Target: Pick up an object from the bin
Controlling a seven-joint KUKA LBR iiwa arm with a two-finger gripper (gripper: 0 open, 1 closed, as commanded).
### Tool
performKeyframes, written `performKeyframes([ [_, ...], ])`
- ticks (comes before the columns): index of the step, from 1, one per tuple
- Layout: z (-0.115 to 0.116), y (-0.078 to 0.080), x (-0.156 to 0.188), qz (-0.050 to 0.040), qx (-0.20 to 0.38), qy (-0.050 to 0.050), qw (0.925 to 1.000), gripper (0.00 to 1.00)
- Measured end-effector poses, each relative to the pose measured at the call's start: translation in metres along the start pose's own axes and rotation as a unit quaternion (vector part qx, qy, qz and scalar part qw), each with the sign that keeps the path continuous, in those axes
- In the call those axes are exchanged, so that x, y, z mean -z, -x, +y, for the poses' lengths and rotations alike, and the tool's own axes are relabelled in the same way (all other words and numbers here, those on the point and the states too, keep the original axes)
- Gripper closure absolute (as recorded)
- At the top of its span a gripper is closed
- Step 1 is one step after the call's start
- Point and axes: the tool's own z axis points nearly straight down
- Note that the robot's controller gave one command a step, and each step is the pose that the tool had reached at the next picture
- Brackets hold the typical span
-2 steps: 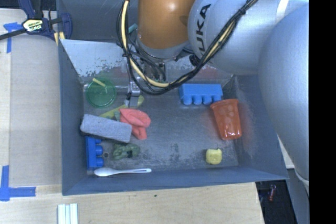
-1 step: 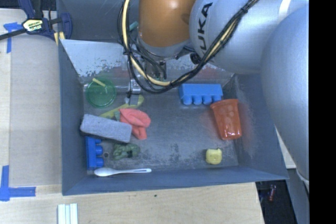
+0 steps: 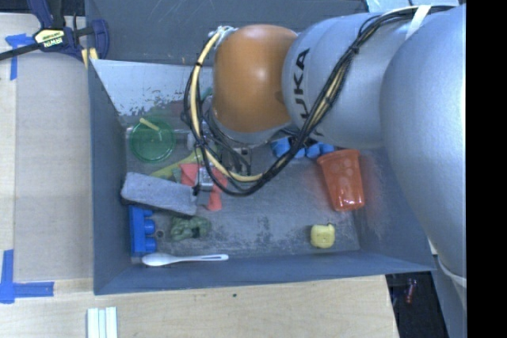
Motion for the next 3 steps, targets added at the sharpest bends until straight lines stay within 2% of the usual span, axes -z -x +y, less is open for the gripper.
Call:
performKeyframes([
  [1,-0.047,-0.006,-0.053,-0.003,0.045,0.001,0.999,0.0],
  [2,-0.074,-0.001,-0.07,-0.0011,0.034,-0.001,0.9994,0.0],
  [3,-0.076,0.001,-0.026,0.001,0.031,0.0,0.9995,0.0],
])
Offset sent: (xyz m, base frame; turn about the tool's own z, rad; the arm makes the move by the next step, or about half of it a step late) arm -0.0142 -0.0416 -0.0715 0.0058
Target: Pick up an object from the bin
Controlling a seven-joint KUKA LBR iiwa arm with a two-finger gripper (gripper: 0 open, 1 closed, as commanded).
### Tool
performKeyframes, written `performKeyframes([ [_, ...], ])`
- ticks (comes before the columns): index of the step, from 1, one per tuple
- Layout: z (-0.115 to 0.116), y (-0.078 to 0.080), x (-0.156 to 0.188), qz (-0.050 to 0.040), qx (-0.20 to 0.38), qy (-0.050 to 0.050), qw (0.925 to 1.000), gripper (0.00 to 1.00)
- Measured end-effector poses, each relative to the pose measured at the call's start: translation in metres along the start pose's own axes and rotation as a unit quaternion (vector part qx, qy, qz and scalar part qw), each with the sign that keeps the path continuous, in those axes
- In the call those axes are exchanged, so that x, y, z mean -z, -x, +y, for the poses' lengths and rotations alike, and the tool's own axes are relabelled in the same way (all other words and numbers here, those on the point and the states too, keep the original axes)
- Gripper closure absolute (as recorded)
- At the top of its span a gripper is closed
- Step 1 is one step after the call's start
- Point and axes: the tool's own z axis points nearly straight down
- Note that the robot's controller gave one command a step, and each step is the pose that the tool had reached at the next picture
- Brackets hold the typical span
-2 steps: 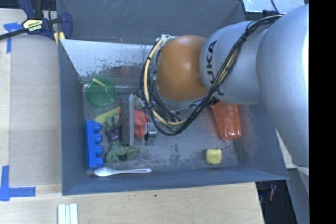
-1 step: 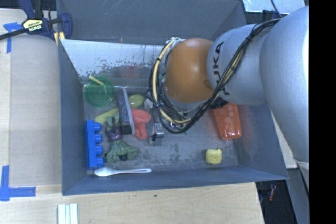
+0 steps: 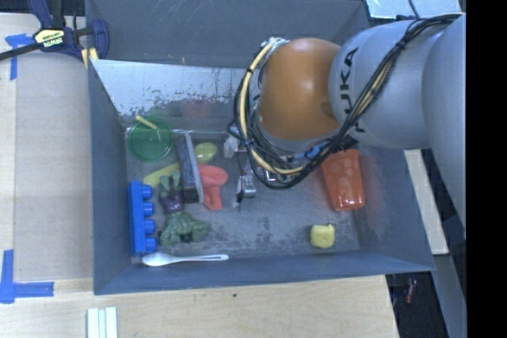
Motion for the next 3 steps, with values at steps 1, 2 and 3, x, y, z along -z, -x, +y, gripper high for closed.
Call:
performKeyframes([
  [1,-0.009,0.025,0.014,-0.0083,0.032,0.0,0.9994,0.0],
  [2,0.0,0.014,0.018,-0.0023,-0.001,0.0,1.0,0.0],
  [3,-0.007,0.03,0.022,-0.0077,0.005,0.0,1.0,0.0],
])
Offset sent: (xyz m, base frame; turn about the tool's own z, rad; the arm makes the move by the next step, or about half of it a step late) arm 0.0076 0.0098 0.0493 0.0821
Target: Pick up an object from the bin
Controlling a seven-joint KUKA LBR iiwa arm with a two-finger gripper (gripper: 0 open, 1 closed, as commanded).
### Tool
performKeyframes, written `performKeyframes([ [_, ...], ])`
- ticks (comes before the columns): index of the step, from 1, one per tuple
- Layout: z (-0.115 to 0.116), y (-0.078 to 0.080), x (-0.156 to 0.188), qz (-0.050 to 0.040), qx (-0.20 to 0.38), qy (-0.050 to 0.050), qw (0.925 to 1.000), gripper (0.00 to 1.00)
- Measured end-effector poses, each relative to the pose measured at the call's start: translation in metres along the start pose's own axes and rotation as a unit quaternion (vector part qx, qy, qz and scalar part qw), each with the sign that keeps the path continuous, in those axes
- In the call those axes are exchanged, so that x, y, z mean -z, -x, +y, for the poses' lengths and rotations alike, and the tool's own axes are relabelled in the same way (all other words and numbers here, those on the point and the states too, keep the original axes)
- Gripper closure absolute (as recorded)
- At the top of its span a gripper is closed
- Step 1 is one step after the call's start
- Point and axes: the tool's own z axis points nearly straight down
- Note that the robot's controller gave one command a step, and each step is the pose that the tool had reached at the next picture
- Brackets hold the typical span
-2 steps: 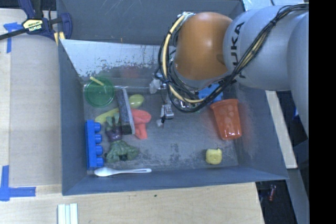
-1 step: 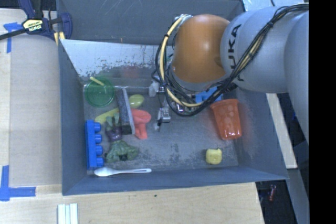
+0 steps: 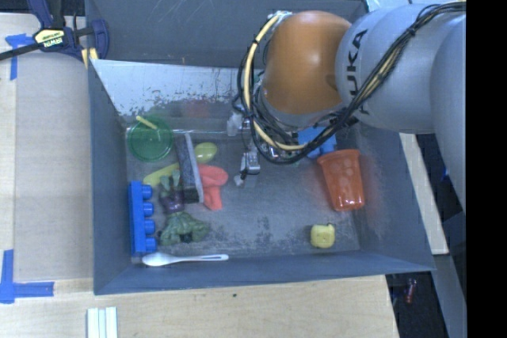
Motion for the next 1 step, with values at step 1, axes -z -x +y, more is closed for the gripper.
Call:
performKeyframes([
  [1,0.0013,-0.0069,0.0503,0.0027,-0.069,0.0,0.9976,0.0],
])
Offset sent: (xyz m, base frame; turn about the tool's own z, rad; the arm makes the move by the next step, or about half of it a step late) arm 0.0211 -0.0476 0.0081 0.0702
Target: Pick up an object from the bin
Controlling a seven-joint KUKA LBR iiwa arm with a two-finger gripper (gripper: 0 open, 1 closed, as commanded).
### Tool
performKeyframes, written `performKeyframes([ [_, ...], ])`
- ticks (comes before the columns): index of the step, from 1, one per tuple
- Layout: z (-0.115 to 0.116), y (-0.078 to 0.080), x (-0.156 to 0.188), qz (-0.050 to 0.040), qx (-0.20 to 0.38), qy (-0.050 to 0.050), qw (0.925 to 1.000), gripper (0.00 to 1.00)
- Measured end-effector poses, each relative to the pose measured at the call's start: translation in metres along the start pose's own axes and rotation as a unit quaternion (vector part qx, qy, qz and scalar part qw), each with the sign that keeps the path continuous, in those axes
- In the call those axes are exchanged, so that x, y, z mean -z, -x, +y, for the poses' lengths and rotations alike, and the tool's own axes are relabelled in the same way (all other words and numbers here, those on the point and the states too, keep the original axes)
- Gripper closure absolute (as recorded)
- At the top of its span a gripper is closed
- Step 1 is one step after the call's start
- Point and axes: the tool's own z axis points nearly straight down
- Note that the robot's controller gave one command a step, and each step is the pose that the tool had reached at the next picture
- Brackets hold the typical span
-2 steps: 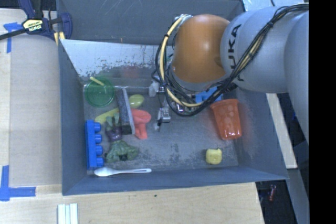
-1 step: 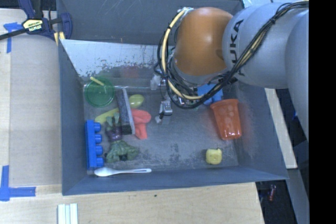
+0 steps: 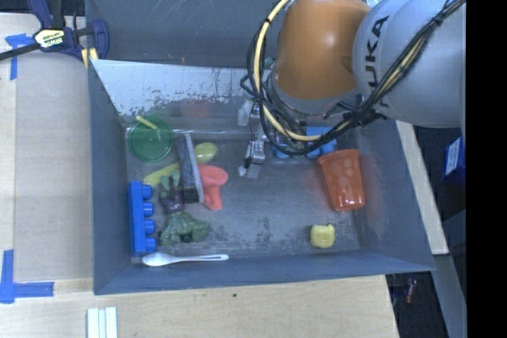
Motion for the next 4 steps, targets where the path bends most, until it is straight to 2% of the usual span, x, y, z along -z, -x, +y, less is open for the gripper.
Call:
performKeyframes([
  [1,-0.046,0.035,-0.042,0.0007,0.033,-0.001,0.9994,1.0],
  [2,-0.046,0.035,-0.042,0.0007,0.033,-0.001,0.9995,0.0],
  [3,-0.046,0.035,-0.042,0.0007,0.033,-0.001,0.9995,0.0],
  [4,-0.078,0.043,-0.065,-0.0007,-0.005,-0.001,1.0,0.0],
])
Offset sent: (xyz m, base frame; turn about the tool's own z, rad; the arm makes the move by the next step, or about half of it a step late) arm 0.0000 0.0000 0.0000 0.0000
